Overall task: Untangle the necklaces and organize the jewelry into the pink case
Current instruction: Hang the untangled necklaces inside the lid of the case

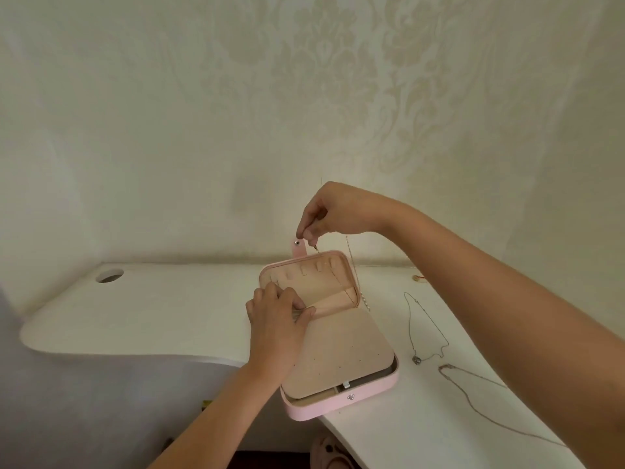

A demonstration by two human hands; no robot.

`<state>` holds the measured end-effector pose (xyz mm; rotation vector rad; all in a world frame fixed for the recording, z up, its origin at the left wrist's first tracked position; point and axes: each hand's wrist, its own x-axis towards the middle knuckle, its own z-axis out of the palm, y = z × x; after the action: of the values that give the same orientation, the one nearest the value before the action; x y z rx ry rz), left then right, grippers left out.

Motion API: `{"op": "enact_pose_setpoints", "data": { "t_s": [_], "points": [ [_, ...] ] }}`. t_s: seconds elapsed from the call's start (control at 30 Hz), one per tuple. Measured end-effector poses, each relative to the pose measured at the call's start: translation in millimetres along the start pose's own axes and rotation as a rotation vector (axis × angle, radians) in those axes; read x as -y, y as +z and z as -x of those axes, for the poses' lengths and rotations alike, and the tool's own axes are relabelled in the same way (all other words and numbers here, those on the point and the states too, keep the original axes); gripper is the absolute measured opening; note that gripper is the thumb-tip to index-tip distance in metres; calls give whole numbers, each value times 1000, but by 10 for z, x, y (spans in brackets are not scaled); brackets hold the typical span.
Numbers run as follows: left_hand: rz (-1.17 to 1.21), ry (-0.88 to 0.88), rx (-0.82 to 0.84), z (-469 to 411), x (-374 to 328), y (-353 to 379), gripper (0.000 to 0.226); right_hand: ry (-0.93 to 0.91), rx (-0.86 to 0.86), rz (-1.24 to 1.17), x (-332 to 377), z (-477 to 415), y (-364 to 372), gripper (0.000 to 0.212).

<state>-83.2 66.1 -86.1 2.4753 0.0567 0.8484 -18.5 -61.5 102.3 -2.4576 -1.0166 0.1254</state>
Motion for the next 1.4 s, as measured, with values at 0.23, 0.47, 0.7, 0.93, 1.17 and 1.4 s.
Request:
{"op": "enact_pose_setpoints", "data": {
  "t_s": [0.23,0.47,0.7,0.93,1.17,1.4],
  "points": [
    [20,18,-68,6,17,-1,16,238,97,506,-152,83,-252,12],
    [38,0,-66,13,27,4,18,298,-26,241,-404,365,-616,7],
    [87,-37,-85,48,25,-34,20,421,36,344,-746,576,-629,13],
    [166,-63,-124,82,69,-47,19,551,54,364,-1104,804,-560,24],
    [79,-51,-21,20,16,-20,18,395,-145,-67,-904,940,-751,7],
    [99,1,13,0,-16,-18,21,255,-199,-136,-637,927,-933,20]
  ]
}}
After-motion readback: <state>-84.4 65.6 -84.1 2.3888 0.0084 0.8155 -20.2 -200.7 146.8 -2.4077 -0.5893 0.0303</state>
